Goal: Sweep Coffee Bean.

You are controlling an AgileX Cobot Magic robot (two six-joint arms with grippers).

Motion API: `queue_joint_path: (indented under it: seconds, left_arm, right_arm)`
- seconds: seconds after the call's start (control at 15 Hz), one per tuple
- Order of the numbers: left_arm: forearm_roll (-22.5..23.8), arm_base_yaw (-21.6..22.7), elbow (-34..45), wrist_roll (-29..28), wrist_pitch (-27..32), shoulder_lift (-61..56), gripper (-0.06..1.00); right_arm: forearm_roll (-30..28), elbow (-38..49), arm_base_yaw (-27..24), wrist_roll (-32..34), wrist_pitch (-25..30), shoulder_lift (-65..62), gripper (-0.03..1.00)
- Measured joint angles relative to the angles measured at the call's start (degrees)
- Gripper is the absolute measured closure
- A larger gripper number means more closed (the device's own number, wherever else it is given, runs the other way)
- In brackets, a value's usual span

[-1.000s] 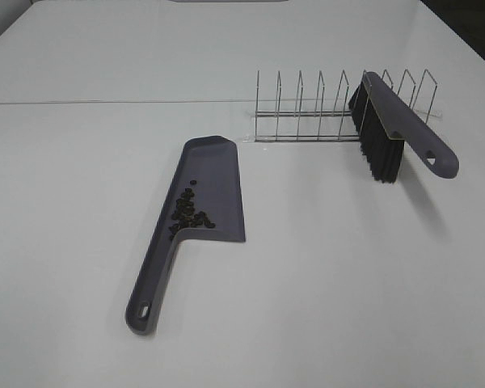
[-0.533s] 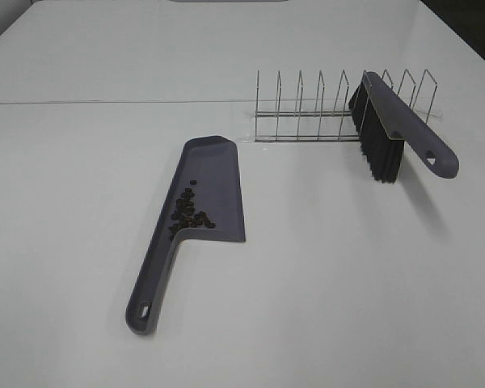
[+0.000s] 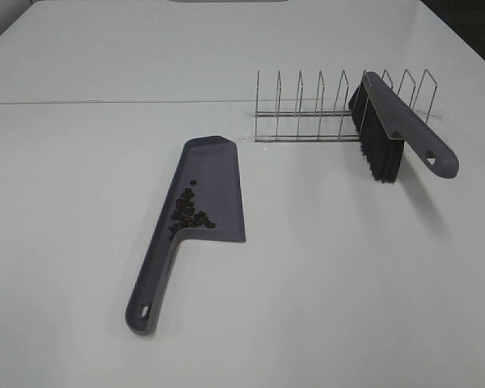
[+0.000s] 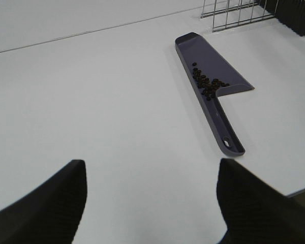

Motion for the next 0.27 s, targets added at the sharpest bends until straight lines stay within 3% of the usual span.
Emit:
queue_joint_path:
  seconds: [0.27]
  left_arm:
    - [0.0, 0.0, 0.0, 0.0, 0.0, 0.0, 0.26]
  right_arm:
    - [-0.1, 0.0, 0.0, 0.0, 0.0, 0.0, 0.26]
